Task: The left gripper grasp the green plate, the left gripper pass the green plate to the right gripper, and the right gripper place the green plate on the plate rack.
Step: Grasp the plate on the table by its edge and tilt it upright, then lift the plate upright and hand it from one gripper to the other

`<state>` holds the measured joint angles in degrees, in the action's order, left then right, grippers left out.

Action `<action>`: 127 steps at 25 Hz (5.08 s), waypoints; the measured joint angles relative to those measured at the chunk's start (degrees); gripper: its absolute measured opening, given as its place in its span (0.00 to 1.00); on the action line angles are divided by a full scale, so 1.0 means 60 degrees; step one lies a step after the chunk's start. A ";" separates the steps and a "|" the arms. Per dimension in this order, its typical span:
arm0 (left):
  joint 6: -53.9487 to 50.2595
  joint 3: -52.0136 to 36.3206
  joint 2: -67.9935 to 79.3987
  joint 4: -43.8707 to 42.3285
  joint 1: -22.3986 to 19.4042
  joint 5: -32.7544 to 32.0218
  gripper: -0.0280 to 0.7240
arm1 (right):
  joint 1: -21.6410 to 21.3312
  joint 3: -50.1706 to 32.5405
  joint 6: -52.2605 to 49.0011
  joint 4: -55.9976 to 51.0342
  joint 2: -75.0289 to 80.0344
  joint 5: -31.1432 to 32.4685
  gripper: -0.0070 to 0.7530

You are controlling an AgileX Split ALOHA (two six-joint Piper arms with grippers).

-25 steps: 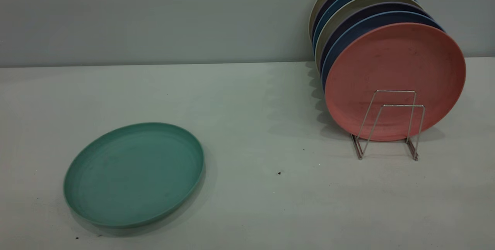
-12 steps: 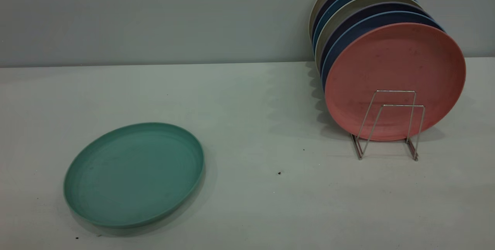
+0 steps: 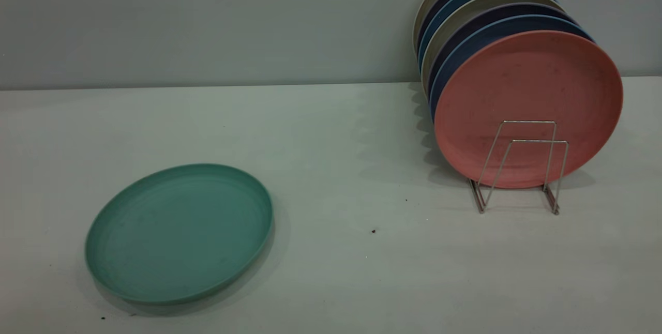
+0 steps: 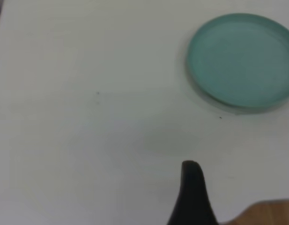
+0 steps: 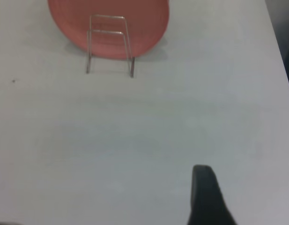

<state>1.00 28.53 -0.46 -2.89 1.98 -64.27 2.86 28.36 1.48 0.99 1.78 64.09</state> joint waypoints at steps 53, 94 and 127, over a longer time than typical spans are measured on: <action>0.3418 0.6772 2.0920 0.3795 -0.0896 0.5108 0.82 | 0.4759 0.4534 0.7925 -0.9623 1.6534 -0.6004 0.61; 0.8442 0.6839 2.0564 0.7789 -0.0856 0.4567 0.06 | 0.2620 0.7207 0.7991 -1.1052 1.9515 -0.3134 0.61; 1.0633 0.6839 2.0554 1.0154 -0.0163 0.3308 0.08 | 0.2727 0.7884 0.9169 -1.2908 2.1267 -0.2220 0.18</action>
<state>64.80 69.57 122.86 58.03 1.01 -44.42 19.23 75.66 56.49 -76.46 129.38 50.77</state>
